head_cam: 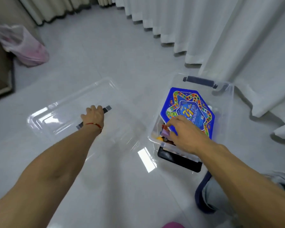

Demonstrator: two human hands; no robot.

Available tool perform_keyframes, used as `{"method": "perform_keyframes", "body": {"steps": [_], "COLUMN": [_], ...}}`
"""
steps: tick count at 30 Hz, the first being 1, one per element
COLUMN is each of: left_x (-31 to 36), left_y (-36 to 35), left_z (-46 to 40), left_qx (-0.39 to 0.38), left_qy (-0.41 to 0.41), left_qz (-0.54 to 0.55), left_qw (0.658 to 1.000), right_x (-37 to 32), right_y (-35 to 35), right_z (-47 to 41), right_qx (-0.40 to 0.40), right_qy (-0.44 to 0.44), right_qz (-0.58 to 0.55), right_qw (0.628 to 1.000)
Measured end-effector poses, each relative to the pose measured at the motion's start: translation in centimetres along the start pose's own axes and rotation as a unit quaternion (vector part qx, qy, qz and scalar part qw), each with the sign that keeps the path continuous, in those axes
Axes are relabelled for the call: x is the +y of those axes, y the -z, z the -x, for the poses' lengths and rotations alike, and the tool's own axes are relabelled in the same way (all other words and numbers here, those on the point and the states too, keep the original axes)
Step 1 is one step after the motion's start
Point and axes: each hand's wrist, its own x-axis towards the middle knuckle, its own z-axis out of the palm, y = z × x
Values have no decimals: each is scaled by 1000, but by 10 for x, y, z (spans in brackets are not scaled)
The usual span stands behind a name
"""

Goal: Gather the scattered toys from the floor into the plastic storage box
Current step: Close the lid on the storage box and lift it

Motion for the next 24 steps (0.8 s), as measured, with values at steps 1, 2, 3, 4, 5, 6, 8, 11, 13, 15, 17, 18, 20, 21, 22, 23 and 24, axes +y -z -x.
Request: {"method": "perform_keyframes", "body": {"steps": [1,2,3,4,5,6,8,11,13,15,17,18,20,21,22,23,24], "left_x": [8,18,31,45,61,79,119,190,238,282,319,332,348,352,353,353,351], "left_y": [22,44,65,84,102,118,140,155,151,139,123,116,104,99,94,90,86], "left_z": [-12,-23,-33,-40,-46,-49,-46,-24,-3,19,37,43,55,58,61,62,64], "left_qx": [25,47,63,70,70,65,62,58,39,19,16,17,-3,-11,-10,1,12], "left_qy": [1,-3,-11,-17,-22,-29,-50,-106,-151,-182,-210,-219,-213,-212,-215,-212,-196], "left_qz": [5,14,25,41,63,84,119,172,197,203,151,113,62,48,35,26,33], "left_qw": [1000,999,998,997,995,994,990,978,968,962,966,969,975,976,976,977,980], "right_x": [0,1,4,9,16,24,41,68,82,94,106,113,125,131,136,140,142], "right_y": [3,6,10,15,19,24,33,43,47,50,52,52,52,51,50,47,43], "right_z": [-1,-1,-2,-3,-3,-3,1,12,19,25,31,34,37,37,38,38,37], "right_qx": [14,32,52,78,103,129,166,193,220,240,235,230,213,195,168,132,100], "right_qy": [-6,-14,-29,-48,-71,-96,-145,-203,-227,-243,-259,-267,-286,-295,-302,-304,-301], "right_qz": [-8,-15,-19,-23,-31,-44,-79,-109,-133,-148,-146,-143,-139,-140,-147,-154,-162], "right_qw": [1000,999,998,996,992,986,972,954,939,928,925,925,924,925,927,931,934]}}
